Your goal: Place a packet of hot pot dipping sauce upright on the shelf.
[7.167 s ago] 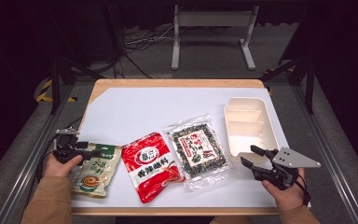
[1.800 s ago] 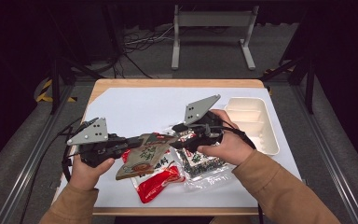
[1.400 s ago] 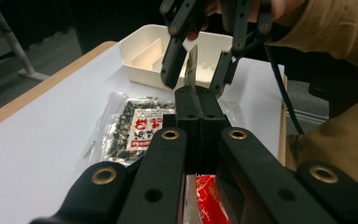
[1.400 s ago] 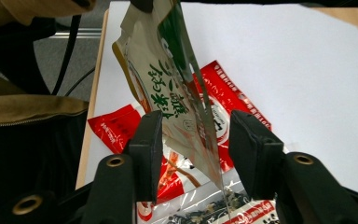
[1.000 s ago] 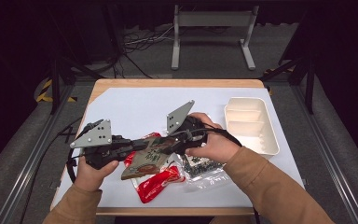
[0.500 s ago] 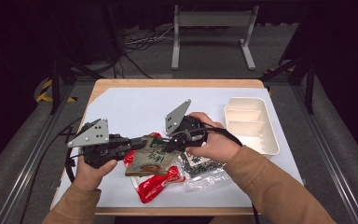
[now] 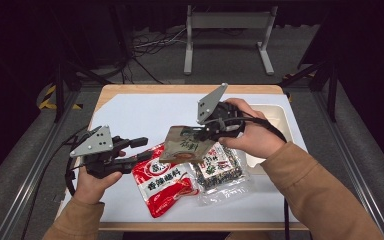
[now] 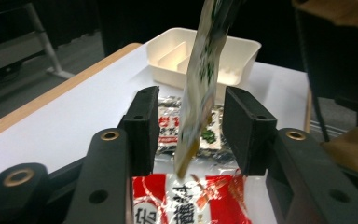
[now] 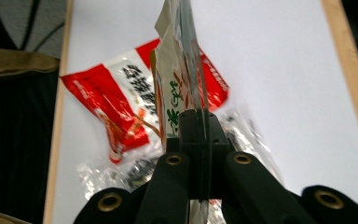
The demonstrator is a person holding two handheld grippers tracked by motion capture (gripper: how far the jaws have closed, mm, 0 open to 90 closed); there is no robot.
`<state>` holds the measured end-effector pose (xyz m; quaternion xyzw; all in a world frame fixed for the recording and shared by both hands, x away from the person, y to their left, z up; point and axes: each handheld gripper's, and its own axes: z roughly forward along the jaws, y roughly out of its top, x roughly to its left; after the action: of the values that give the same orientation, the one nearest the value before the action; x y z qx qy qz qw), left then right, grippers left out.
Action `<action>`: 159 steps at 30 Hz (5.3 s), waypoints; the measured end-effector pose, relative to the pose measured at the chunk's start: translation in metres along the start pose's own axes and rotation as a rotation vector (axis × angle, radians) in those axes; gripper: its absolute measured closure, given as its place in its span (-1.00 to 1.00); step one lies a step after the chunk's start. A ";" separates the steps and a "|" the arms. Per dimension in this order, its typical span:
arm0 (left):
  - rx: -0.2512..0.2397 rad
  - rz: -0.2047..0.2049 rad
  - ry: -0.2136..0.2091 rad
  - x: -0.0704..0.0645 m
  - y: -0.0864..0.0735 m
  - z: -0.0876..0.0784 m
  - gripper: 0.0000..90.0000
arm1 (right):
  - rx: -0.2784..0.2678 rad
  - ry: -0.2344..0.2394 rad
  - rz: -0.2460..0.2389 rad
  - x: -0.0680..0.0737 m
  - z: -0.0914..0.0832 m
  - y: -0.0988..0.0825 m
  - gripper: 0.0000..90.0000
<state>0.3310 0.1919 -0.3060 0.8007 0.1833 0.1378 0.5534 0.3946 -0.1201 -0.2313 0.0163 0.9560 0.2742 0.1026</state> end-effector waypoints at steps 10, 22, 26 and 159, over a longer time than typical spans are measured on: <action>0.026 -0.077 0.135 0.023 -0.021 -0.012 -0.02 | 0.033 -0.152 0.068 -0.027 -0.039 -0.031 0.99; 0.018 -0.163 0.282 0.039 -0.042 -0.027 -0.27 | 0.089 -0.304 0.143 -0.065 -0.068 -0.080 0.99; 0.023 -0.176 0.311 0.042 -0.047 -0.032 -0.30 | 0.114 -0.342 0.159 -0.075 -0.076 -0.093 0.99; 0.103 -0.273 0.320 0.045 -0.070 -0.030 -0.39 | -0.333 -0.446 0.366 -0.024 -0.074 -0.143 -0.11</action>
<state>0.3484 0.2592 -0.3609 0.7636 0.3822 0.1775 0.4891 0.4069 -0.2819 -0.2408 0.2306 0.8333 0.4302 0.2597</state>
